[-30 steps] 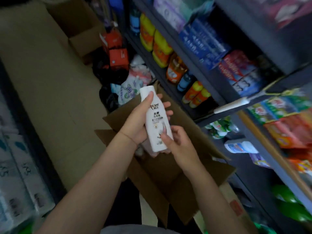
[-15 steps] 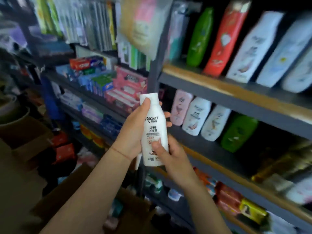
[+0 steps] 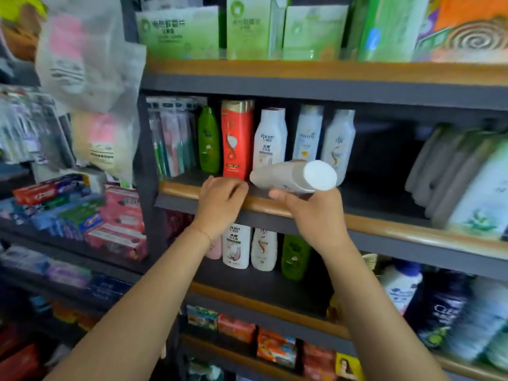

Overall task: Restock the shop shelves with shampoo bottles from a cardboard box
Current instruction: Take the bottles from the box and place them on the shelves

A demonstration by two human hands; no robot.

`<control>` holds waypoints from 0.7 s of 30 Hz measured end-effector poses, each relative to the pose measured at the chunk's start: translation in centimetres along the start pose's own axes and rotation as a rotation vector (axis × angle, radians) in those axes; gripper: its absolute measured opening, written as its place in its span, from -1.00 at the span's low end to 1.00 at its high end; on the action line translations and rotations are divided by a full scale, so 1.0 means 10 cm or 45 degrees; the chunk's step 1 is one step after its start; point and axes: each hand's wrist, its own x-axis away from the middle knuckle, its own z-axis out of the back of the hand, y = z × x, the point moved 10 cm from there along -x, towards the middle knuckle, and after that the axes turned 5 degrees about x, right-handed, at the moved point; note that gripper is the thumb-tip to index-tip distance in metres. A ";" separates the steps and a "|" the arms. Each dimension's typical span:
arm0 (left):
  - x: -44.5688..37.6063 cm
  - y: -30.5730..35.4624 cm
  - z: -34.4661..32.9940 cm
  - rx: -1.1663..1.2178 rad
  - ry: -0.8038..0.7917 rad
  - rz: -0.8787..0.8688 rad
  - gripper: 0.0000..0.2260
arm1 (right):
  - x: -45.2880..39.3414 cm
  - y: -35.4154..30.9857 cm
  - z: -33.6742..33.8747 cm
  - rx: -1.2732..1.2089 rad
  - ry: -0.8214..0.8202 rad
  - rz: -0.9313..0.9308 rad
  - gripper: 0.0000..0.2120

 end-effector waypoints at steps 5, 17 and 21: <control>-0.08 -0.17 -0.11 -0.131 -0.028 -0.062 -0.80 | -0.42 -0.05 -0.05 0.259 -0.038 0.012 -0.60; -0.11 -0.19 -0.12 -0.115 -0.038 -0.099 -0.78 | -0.98 0.20 -0.51 0.599 -0.223 -0.144 -0.56; -0.12 -0.19 -0.11 -0.122 -0.027 -0.115 -0.79 | -1.01 0.26 -0.53 0.618 -0.191 -0.161 -0.51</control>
